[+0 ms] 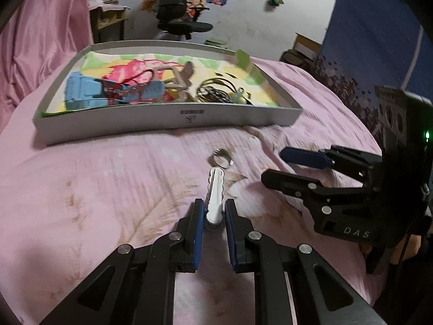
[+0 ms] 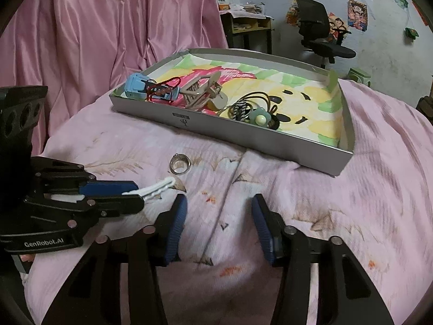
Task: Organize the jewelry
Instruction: 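Grasp the white plastic clip with the left tool while the right tool grasps the silver ring, then carry the white clip and silver ring over the tray with both tools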
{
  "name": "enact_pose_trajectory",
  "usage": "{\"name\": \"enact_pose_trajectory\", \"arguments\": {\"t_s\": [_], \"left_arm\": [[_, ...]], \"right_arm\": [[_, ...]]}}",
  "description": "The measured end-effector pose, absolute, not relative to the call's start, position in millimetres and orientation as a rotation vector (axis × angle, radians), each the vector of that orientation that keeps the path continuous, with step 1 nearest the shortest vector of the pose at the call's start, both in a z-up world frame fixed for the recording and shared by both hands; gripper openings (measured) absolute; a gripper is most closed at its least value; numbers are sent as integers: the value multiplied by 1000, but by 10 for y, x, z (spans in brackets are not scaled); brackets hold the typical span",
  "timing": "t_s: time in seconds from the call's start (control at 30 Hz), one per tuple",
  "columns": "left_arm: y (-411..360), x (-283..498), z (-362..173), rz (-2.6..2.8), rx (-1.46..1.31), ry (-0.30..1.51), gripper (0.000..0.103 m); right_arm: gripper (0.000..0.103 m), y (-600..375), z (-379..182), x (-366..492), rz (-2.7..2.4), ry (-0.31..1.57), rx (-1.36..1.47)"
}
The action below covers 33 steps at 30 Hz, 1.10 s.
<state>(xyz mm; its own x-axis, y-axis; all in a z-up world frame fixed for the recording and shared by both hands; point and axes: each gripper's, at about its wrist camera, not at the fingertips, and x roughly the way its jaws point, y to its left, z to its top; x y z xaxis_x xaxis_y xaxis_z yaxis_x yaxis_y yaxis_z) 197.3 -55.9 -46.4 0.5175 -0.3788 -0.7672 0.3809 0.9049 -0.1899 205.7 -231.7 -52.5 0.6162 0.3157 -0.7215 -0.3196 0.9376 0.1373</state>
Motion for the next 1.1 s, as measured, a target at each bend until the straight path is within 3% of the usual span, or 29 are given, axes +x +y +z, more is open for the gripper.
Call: {"name": "enact_pose_trajectory", "arguments": {"t_s": [0.83, 1.1], "left_arm": [[-184, 2215, -458, -308, -184, 886, 15], [-177, 2229, -465, -307, -191, 882, 15]], "right_arm": [[35, -1924, -565, 2389, 451, 837, -61], [26, -1870, -573, 2444, 465, 831, -67]]}}
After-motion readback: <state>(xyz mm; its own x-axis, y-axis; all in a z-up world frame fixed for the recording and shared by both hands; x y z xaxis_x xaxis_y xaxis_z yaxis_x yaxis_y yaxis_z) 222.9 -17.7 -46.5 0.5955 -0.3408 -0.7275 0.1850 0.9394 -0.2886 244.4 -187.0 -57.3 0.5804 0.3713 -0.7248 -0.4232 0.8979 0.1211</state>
